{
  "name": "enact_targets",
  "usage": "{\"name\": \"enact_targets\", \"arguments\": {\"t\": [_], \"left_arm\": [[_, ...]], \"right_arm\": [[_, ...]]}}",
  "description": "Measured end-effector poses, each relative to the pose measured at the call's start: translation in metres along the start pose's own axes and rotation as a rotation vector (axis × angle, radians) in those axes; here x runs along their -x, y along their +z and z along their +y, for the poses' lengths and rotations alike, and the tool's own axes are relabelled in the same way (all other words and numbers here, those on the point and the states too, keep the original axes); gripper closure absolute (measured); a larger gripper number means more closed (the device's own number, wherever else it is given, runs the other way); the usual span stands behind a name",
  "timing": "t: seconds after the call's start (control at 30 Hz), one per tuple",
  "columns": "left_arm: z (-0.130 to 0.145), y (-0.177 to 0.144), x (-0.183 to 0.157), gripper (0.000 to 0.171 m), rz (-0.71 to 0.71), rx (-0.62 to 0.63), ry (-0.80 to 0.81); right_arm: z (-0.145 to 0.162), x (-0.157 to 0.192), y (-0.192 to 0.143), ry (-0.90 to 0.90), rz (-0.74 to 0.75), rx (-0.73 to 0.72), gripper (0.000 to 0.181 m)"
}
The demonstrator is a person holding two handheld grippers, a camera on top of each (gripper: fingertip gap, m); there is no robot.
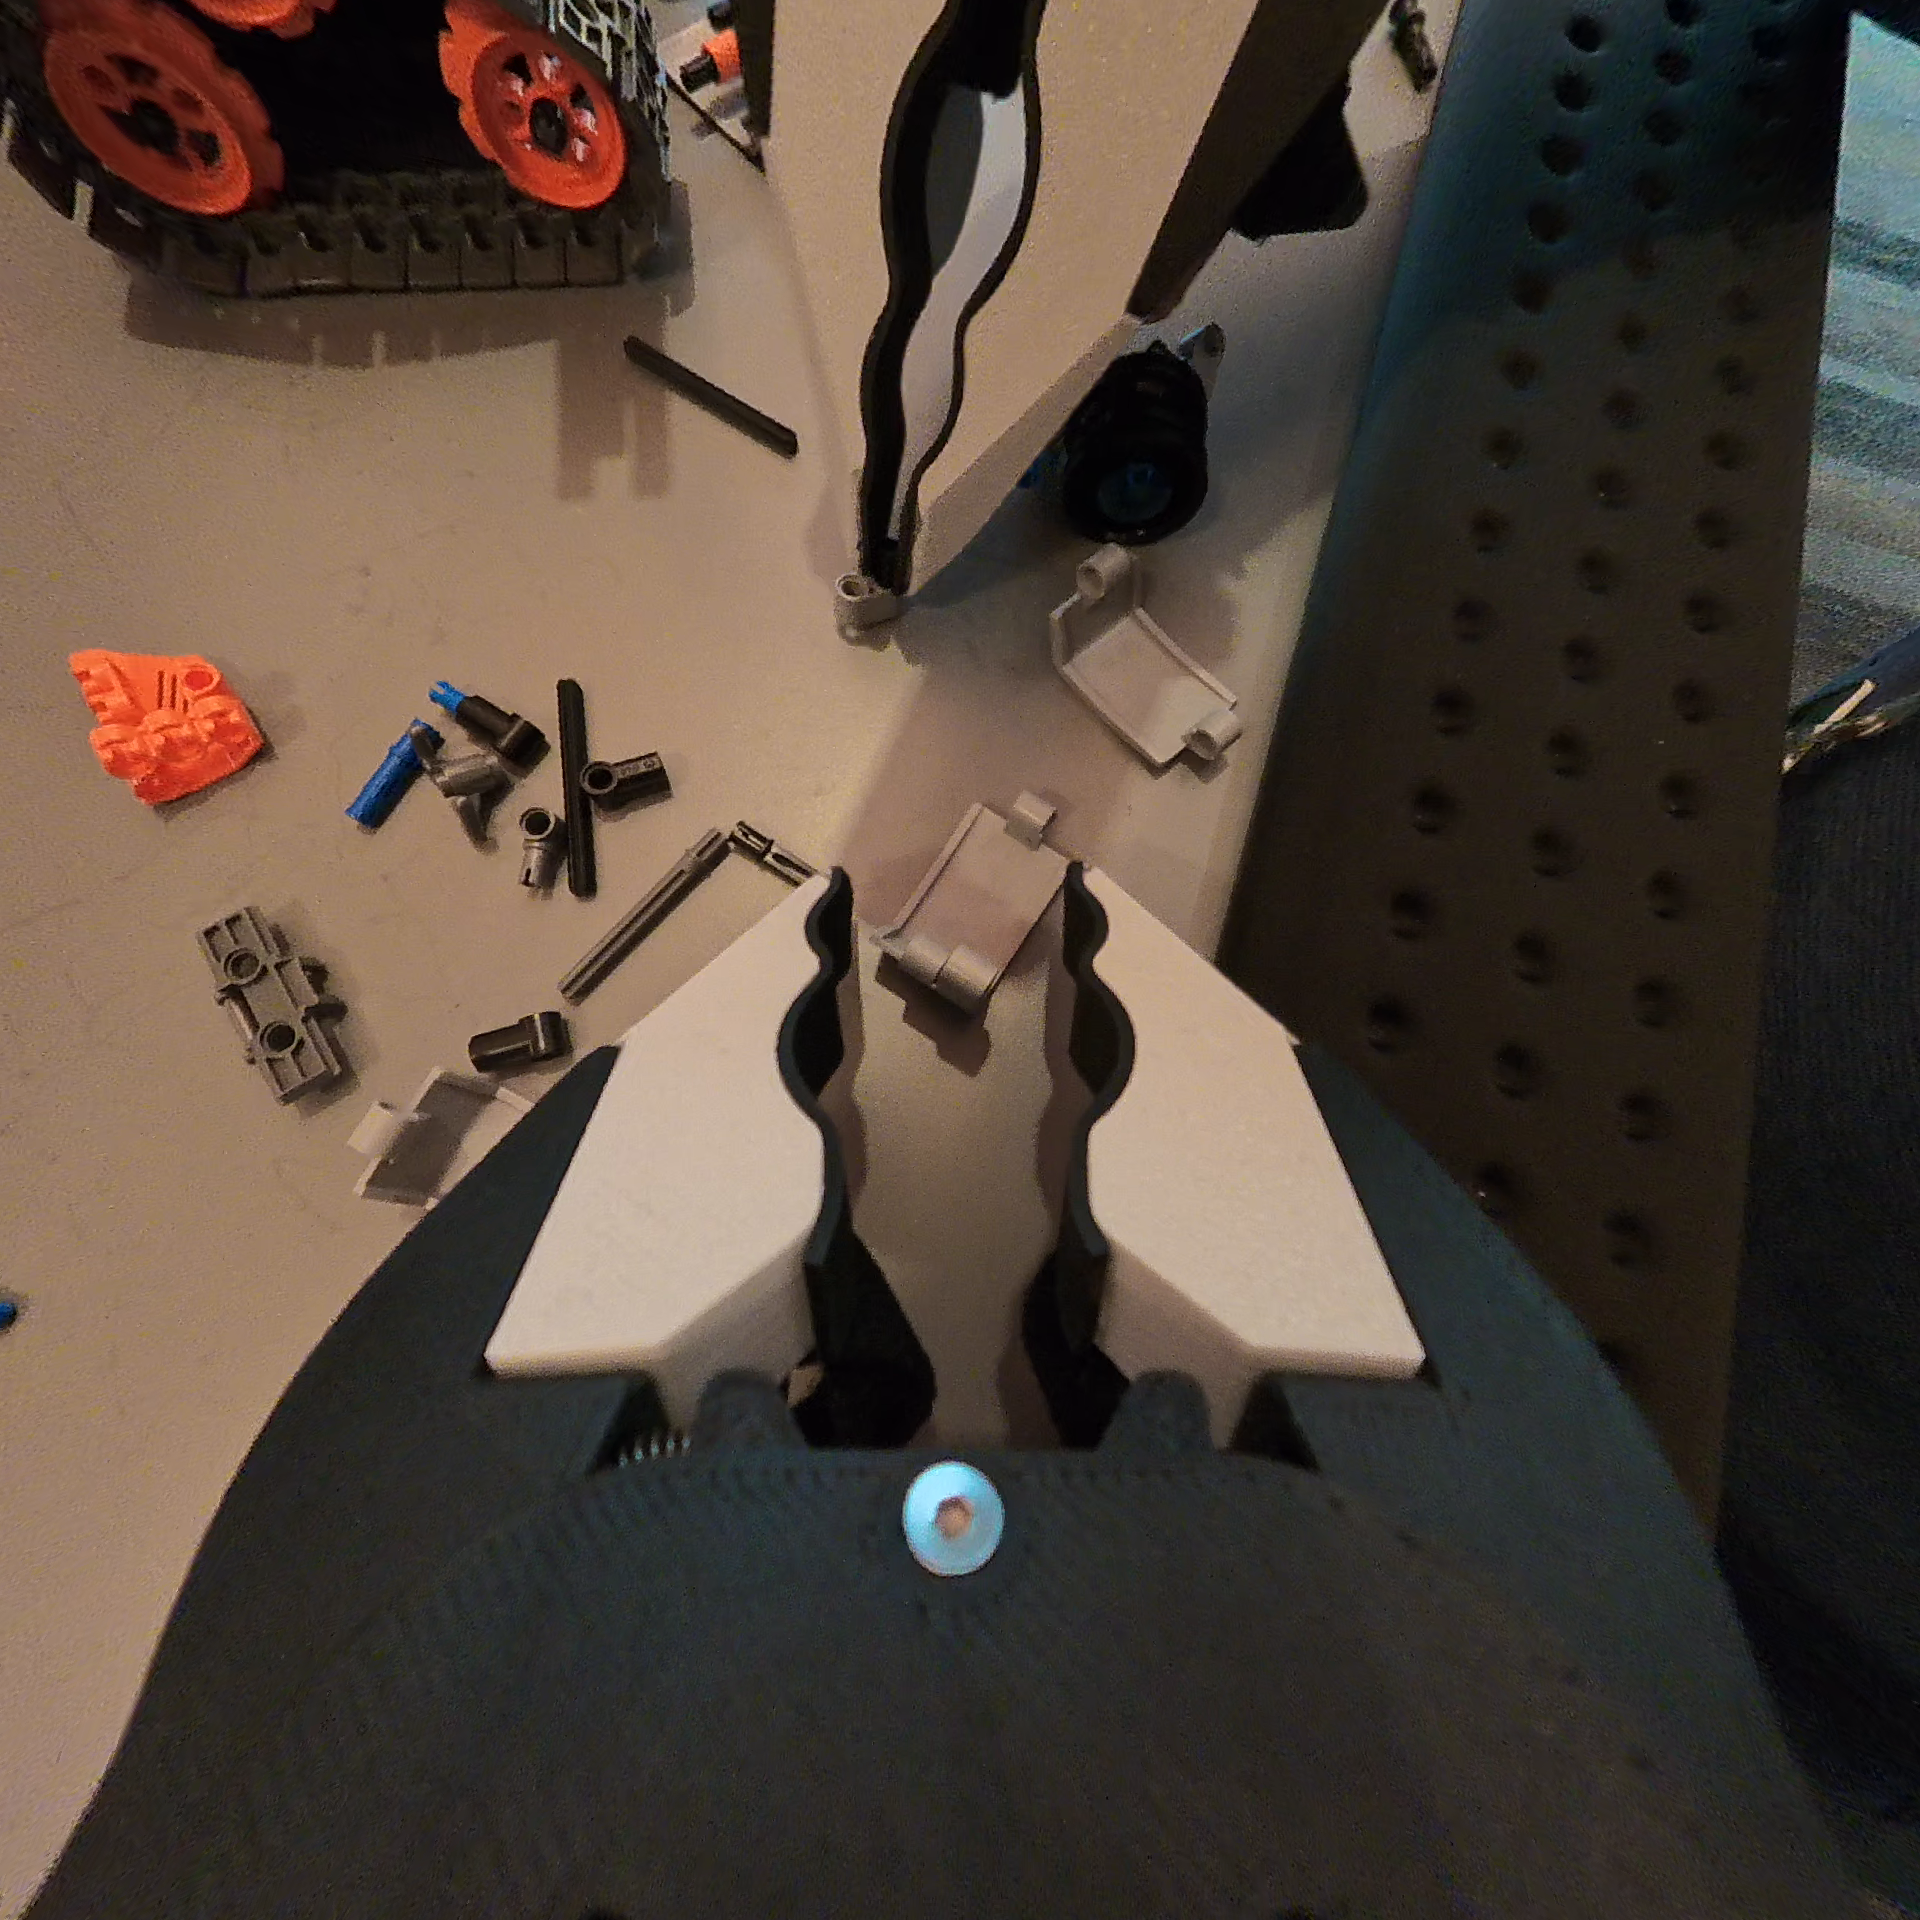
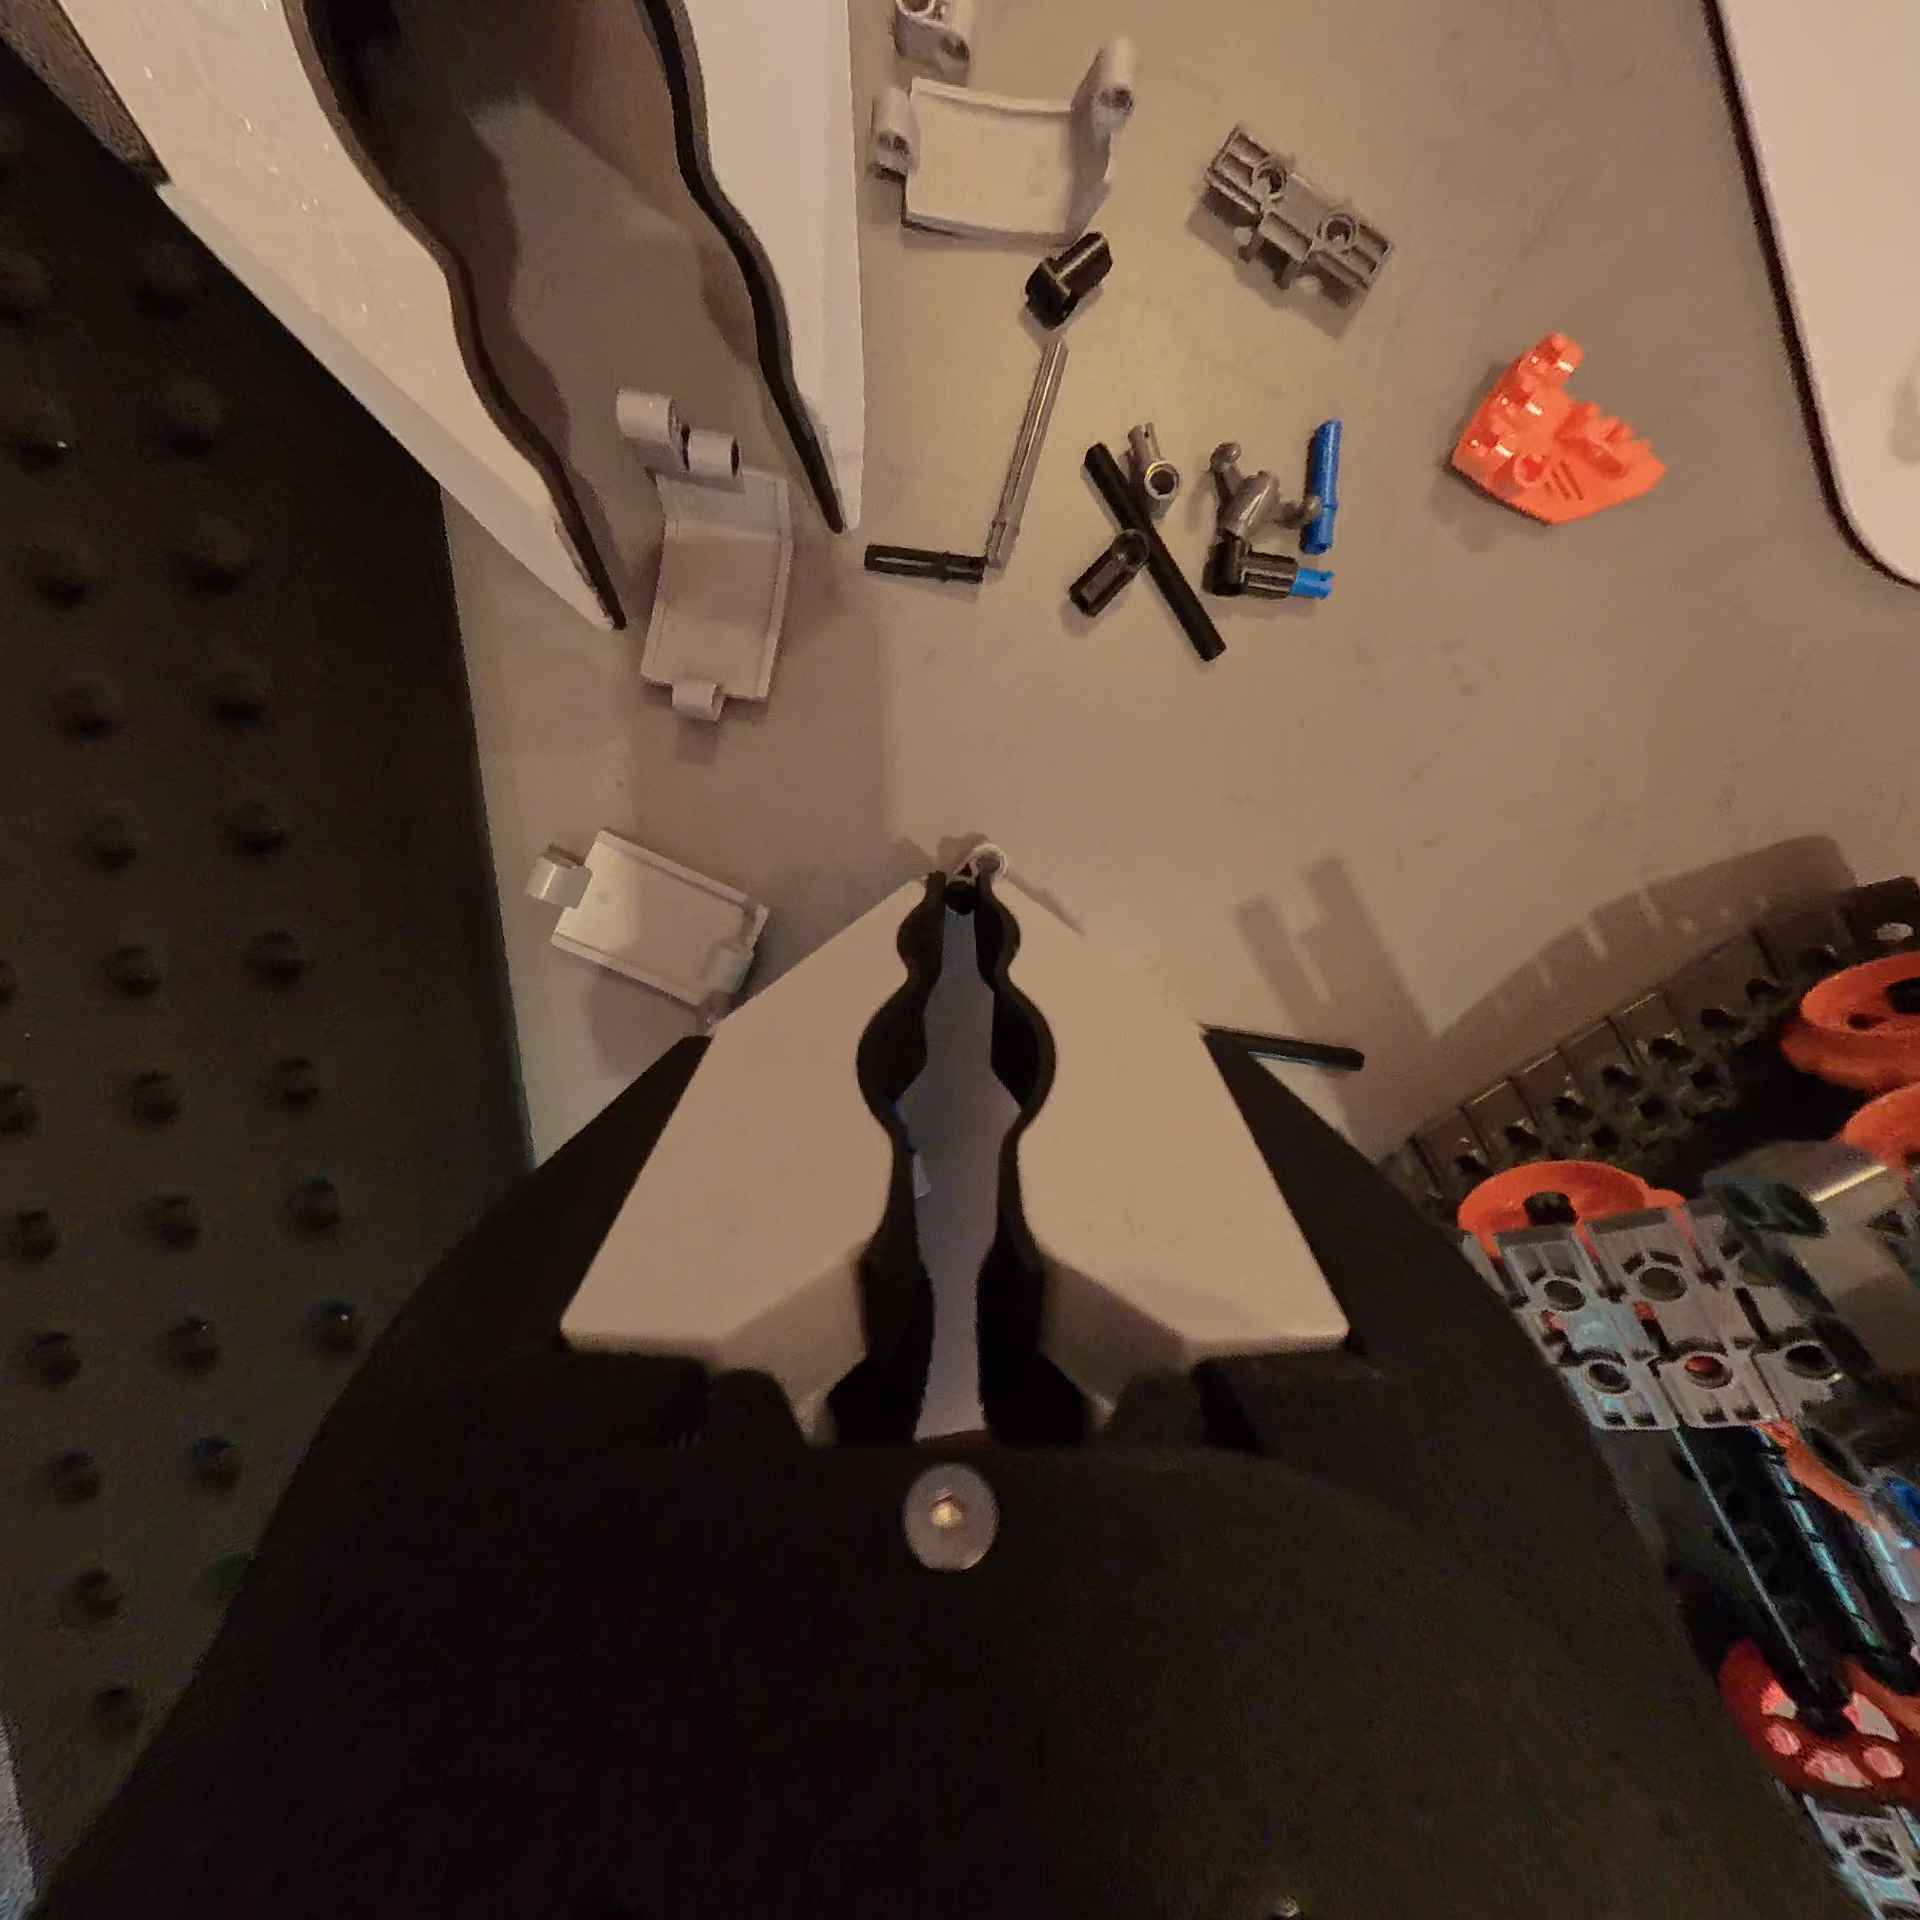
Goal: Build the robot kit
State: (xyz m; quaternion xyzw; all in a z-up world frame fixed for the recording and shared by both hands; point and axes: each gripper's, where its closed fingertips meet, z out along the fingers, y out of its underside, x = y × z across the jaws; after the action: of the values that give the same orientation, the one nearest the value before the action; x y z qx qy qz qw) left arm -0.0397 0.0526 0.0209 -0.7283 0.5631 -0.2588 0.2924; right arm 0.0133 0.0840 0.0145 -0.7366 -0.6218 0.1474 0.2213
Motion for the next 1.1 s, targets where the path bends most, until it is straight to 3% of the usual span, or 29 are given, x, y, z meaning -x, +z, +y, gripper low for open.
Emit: {"name": "enact_targets", "arguments": {"t": [0.2,0.4,0.57,0.73,0.8,0.87,0.93,1.03,1.1], "left_arm": [[-0.013,-0.003,0.004,0.135,-0.018,-0.034,0.054],[-0.051,-0.02,-0.002,0.141,-0.139,-0.148,0.316],[-0.065,-0.025,-0.023,0.159,-0.149,-0.157,0.506],[-0.062,-0.026,-0.032,0.163,-0.117,-0.157,0.5],[-0.06,-0.028,-0.026,0.164,-0.138,-0.134,0.458],[-0.057,-0.031,-0.019,0.165,-0.145,-0.118,0.383],[-0.058,-0.035,-0.012,0.166,-0.151,-0.132,0.299],[-0.059,-0.04,-0.011,0.166,-0.114,-0.147,0.196],[-0.059,-0.041,-0.01,0.166,-0.102,-0.134,0.17]], "right_arm": [[-0.024,0.01,-0.013,-0.019,-0.113,-0.173,0.179],[-0.051,0.036,-0.046,0.066,-0.429,-0.425,0.179],[-0.059,0.05,-0.062,0.092,-0.61,-0.481,0.18],[-0.064,0.059,-0.066,0.079,-0.676,-0.489,0.179],[-0.068,0.053,-0.062,0.083,-0.617,-0.494,0.178],[-0.073,0.039,-0.058,0.04,-0.446,-0.495,0.172],[-0.079,0.032,-0.064,-0.083,-0.251,-0.506,0.17],[-0.078,0.031,-0.064,-0.291,-0.01,-0.409,0.167],[-0.083,0.037,-0.063,-0.395,0.072,-0.381,0.169]]}}
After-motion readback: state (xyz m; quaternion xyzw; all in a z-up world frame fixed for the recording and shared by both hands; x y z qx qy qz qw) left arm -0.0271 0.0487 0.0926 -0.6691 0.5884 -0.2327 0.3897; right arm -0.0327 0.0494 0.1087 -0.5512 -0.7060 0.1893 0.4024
